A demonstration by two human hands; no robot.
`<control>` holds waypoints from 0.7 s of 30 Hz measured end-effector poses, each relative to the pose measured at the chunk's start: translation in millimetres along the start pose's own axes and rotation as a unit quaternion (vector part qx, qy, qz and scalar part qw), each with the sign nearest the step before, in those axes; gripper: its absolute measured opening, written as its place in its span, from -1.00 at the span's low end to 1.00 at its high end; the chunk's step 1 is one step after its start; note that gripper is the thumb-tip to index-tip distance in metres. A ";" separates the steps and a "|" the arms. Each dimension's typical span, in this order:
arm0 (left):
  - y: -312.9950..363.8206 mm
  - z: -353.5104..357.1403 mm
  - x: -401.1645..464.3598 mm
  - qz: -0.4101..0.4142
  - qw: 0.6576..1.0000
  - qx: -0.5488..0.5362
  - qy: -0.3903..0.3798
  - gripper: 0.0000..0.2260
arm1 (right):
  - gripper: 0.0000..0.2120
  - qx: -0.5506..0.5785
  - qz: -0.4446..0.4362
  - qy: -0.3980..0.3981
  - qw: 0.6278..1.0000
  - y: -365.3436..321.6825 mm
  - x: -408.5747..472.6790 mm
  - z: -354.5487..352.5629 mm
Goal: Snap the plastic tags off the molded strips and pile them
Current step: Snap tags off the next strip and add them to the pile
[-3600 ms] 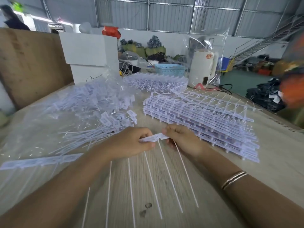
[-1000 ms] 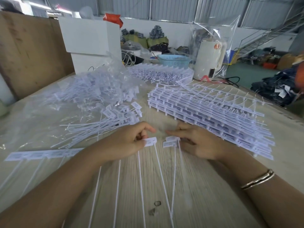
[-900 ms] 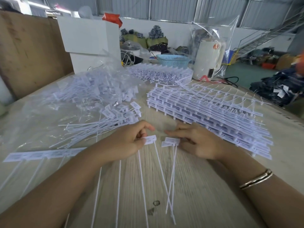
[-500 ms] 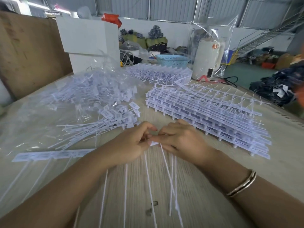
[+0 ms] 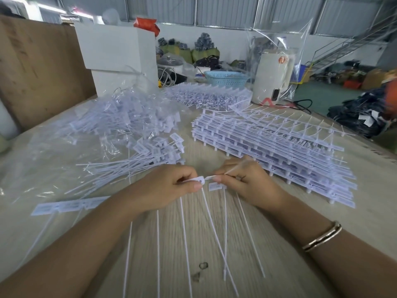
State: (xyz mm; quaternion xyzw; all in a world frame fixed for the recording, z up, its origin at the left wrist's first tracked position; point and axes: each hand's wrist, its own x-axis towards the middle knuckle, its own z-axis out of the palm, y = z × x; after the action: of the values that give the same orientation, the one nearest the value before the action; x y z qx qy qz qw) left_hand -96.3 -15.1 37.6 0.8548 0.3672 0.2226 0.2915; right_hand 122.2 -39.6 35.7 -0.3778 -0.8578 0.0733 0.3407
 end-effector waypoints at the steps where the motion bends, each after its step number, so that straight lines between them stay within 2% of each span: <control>1: 1.2 0.5 0.3 0.006 1.000 0.001 0.002 -0.78 | -0.76 0.036 0.009 0.001 0.999 1.5 0.3 0.6; 5: 7.8 1.7 0.5 0.023 0.999 -0.025 0.009 -0.77 | -0.80 0.125 0.046 0.031 0.991 6.8 -0.2 -4.0; 9: 13.7 1.7 0.7 0.033 0.999 -0.035 -0.014 -0.77 | -0.87 0.142 0.063 0.032 0.987 7.3 -0.1 -8.1; 11: 14.1 -4.7 -2.9 0.034 0.998 -0.047 -0.040 -0.75 | -0.79 0.186 0.114 0.097 0.971 11.2 -2.7 -21.3; 13: 14.9 -12.6 -5.5 0.022 0.996 -0.077 -0.050 -0.75 | -0.81 0.162 0.137 0.133 0.968 19.2 -10.5 -37.5; 15: 14.3 -18.4 -3.0 -0.011 0.996 -0.082 -0.043 -0.73 | -0.83 0.058 0.121 0.074 0.988 25.6 -16.2 -42.0; 17: 16.6 -17.8 2.6 -0.052 0.994 -0.074 -0.058 -0.90 | -0.65 -0.013 0.105 -0.020 0.994 28.6 -17.3 -33.6; 19: 21.7 -16.1 7.7 -0.077 0.992 -0.041 -0.086 -0.95 | -0.59 -0.014 0.087 -0.071 0.994 29.9 -16.2 -26.4; 21: 24.7 -16.9 11.5 -0.091 0.990 0.000 -0.112 -0.95 | -0.59 0.007 0.085 -0.091 0.992 32.3 -15.8 -25.4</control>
State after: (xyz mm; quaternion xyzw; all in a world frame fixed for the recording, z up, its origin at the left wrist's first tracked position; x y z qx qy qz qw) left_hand -86.9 -14.6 68.2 0.8372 0.4086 0.0984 0.3499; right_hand 165.3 -31.3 34.2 -0.4385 -0.8495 0.1417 0.2568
